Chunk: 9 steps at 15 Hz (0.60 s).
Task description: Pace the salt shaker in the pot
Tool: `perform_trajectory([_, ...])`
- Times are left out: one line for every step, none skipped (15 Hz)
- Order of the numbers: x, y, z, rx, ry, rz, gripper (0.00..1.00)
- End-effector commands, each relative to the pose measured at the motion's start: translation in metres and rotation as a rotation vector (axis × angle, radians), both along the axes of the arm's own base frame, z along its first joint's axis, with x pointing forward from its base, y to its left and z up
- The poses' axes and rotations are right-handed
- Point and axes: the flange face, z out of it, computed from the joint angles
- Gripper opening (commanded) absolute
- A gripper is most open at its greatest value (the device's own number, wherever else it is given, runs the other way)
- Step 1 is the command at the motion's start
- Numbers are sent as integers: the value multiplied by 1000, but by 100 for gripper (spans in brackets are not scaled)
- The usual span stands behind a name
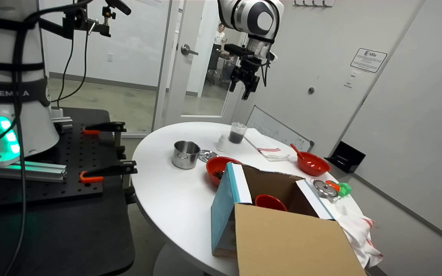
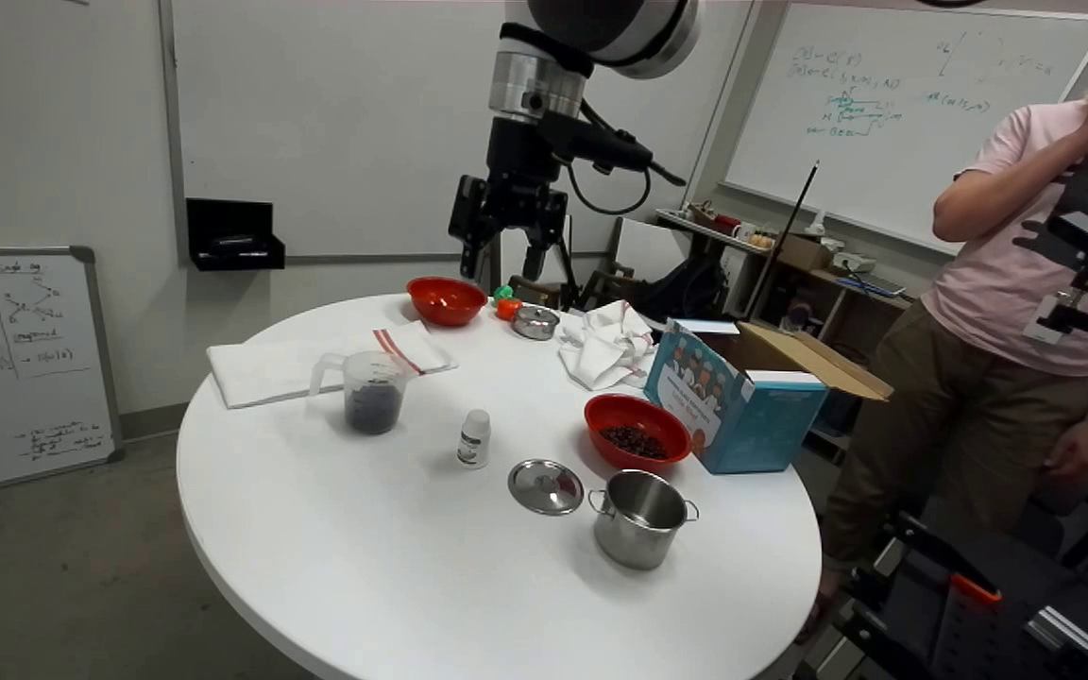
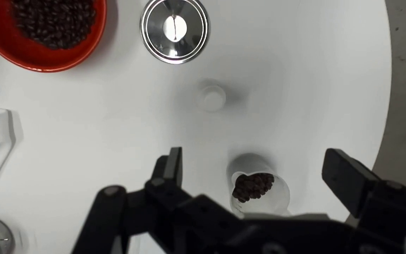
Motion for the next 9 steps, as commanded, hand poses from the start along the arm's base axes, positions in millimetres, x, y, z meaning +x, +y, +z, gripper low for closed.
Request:
perform_trajectory([1,2,-1,0,1,2,100])
perform_trajectory([2,2,0,1,-1,2,100])
perform_trajectory([3,2,1,1,-5,1,100])
perform_trajectory([-2,13,5,-13,-14,9,100])
perform_trajectory([-3,25,3,-26,-16,4,100])
perform_trajectory([-3,39,-1,-41,-17,-1,100])
perform_trajectory([-5,52,-4,-40,-15,-5,100])
perform_trajectory([-5,66,-7,-29,-14,-9,100])
perform_trajectory([-5,77,-9,-21,-22,-20,100])
